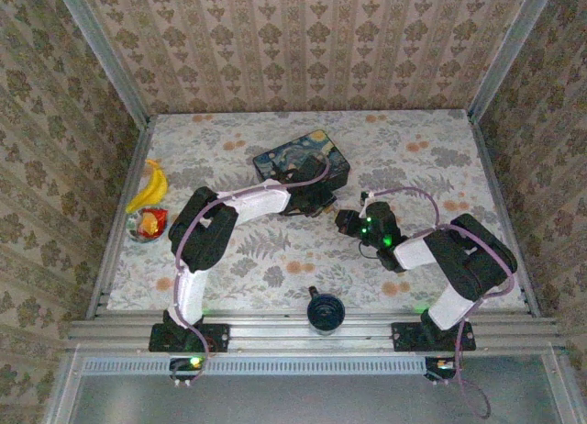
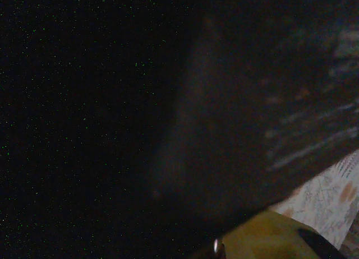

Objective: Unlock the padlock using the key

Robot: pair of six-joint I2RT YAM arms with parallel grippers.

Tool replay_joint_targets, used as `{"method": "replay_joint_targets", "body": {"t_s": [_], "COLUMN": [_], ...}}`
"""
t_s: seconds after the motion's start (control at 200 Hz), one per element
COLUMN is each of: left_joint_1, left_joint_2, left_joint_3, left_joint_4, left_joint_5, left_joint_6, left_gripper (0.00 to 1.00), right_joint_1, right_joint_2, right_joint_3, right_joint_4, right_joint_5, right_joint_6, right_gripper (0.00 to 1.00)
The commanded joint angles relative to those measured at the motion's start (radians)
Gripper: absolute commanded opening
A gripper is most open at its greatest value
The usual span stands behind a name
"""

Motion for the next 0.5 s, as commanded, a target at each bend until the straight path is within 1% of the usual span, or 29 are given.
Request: {"method": "replay_joint_targets", "body": {"t_s": [0.0, 0.23, 0.495], "left_joint_1": [-0.003, -0.001, 0.0], "left_joint_2": [-0.004, -0.007, -0.011], "left_joint_3": [-0.014, -0.014, -0.026], "left_joint_4": [0.028, 0.031, 0.043], "left_joint_5": [0.091, 0.091, 0.087], "left_joint_6": [-0.069, -0.069, -0.077], "left_gripper": [0.0, 0.0, 0.0], "right_joint_1": [0.007, 0.008, 0.008], "right_joint_2": [0.017, 0.006, -0.065], "right_joint_3": [0.024, 0.013, -0.028], "right_joint_4": [0.045, 0.052, -0.003], "right_joint_5": [-0.001, -0.01, -0.003], "right_joint_6": [0.015, 0.014, 0.01], "right_gripper": [0.0, 0.0, 0.0]}}
